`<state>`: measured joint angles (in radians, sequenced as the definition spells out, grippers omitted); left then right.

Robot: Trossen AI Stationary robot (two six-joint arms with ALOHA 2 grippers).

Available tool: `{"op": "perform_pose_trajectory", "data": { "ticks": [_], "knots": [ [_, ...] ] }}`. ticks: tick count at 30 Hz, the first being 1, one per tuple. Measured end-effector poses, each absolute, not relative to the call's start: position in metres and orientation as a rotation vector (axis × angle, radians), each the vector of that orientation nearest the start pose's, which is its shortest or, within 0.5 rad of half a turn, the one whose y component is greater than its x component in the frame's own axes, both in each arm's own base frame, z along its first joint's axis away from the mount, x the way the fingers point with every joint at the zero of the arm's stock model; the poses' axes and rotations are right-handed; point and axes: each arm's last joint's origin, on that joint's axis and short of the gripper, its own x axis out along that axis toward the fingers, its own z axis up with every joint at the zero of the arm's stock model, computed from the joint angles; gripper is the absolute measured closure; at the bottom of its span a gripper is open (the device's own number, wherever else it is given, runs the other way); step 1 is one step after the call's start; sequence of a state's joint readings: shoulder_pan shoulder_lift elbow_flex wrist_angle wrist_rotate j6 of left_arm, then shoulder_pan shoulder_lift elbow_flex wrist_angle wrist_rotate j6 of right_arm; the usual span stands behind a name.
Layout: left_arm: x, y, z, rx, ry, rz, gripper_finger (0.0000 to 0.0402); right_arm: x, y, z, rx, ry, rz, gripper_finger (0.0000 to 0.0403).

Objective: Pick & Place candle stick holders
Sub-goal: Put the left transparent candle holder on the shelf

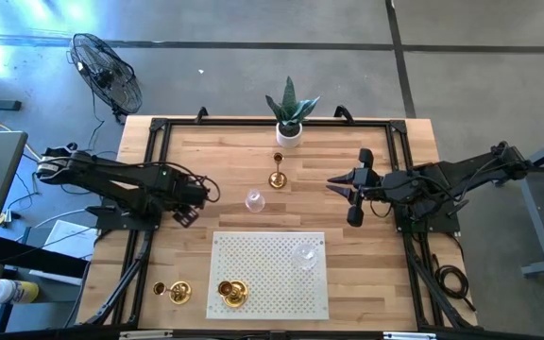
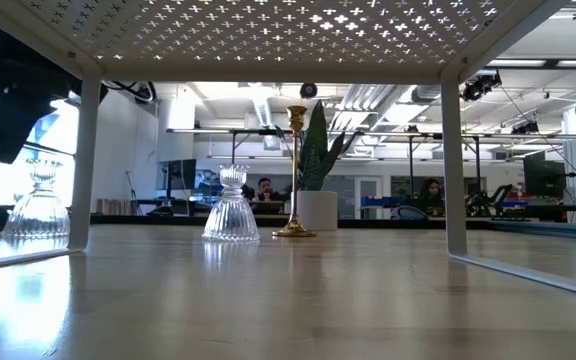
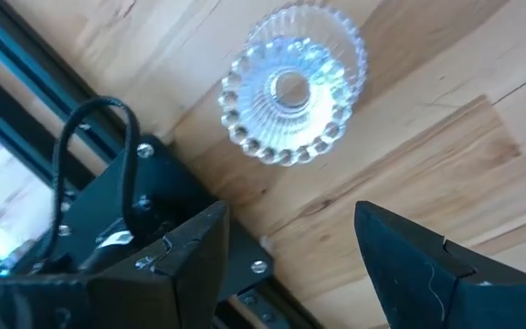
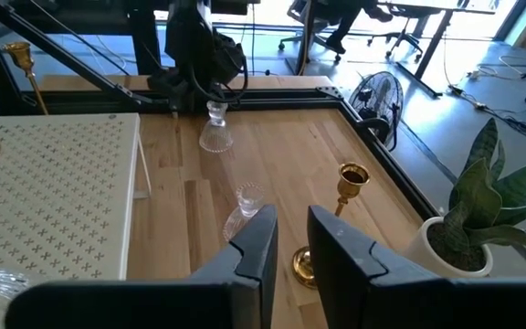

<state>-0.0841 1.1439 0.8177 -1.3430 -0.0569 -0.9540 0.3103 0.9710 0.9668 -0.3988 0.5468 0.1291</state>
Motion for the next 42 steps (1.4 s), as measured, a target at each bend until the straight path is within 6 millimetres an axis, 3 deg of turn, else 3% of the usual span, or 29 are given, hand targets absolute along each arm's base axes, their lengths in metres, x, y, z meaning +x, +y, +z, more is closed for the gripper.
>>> {"op": "perform_pose_trajectory", "data": {
  "ticks": [7, 15, 19, 31, 42],
  "knots": [
    [0.158, -0.01, 0.241, -0.484, 1.484, 0.682, 0.0173, 0.196, 0.047, 0.344, -0.041, 0.352, -0.256, 0.0345],
    [0.164, -0.008, 0.267, -0.428, 1.374, 0.721, 0.0173, 0.196, 0.047, 0.344, -0.041, 0.352, -0.256, 0.0345],
    [0.166, -0.011, 0.266, -0.503, 1.41, 0.657, 0.0173, 0.196, 0.047, 0.344, -0.041, 0.352, -0.256, 0.0345],
    [0.191, -0.014, 0.244, -0.455, 1.521, 0.621, 0.0173, 0.196, 0.047, 0.343, -0.043, 0.359, -0.253, 0.0345],
    [0.197, -0.014, 0.237, -0.432, 1.566, 0.618, 0.0173, 0.196, 0.047, 0.343, -0.043, 0.36, -0.253, 0.0345]
  ]
}}
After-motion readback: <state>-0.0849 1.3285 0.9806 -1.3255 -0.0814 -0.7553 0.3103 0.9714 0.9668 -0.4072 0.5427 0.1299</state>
